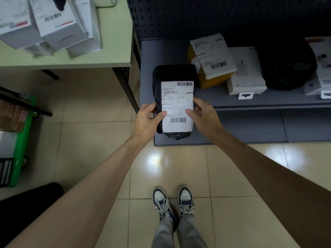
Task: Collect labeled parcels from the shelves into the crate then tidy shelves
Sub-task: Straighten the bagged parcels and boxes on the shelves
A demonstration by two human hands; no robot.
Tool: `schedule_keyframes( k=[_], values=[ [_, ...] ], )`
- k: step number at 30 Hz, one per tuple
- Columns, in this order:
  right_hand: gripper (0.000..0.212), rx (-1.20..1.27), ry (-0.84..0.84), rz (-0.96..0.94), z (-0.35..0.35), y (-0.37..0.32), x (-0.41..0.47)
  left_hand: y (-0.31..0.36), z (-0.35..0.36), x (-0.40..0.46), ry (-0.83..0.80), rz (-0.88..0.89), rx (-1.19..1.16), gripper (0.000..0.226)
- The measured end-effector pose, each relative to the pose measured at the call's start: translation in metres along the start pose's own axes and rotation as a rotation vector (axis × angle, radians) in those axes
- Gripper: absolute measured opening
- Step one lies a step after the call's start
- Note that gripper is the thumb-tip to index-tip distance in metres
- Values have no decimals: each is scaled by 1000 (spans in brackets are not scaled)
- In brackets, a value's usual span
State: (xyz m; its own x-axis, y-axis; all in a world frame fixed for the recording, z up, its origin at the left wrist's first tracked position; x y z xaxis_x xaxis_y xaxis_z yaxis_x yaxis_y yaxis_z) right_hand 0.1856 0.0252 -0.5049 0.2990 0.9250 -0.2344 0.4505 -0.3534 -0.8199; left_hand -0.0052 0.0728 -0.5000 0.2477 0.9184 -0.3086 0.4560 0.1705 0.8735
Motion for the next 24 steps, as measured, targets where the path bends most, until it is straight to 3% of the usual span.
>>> schedule_keyframes(
  k=[6, 14, 24],
  values=[
    [25, -41, -8, 54, -5, -14, 11, 9, -4, 10, -11, -82, -17, 26],
    [29, -61, -23, 81, -2, -52, 44, 37, -29, 36, 67, -80, -15, 47],
    [37, -82, -107, 108, 11, -57, 54, 42, -28, 49, -25, -93, 173, 56]
  ],
)
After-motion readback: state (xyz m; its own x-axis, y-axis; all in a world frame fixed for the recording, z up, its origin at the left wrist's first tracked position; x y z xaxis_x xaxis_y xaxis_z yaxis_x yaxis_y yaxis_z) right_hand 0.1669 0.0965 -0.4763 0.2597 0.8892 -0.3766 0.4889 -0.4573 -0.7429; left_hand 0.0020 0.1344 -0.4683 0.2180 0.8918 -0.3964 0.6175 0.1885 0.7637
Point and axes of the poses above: each hand's wrist, its own x-axis towards the middle knuckle, its own z-axis out of the palm, y = z × x, the point moved 7 cm from there along x, towards the middle knuckle, and after that the axes turned 1 degree about -x, right-handed, at the moved point
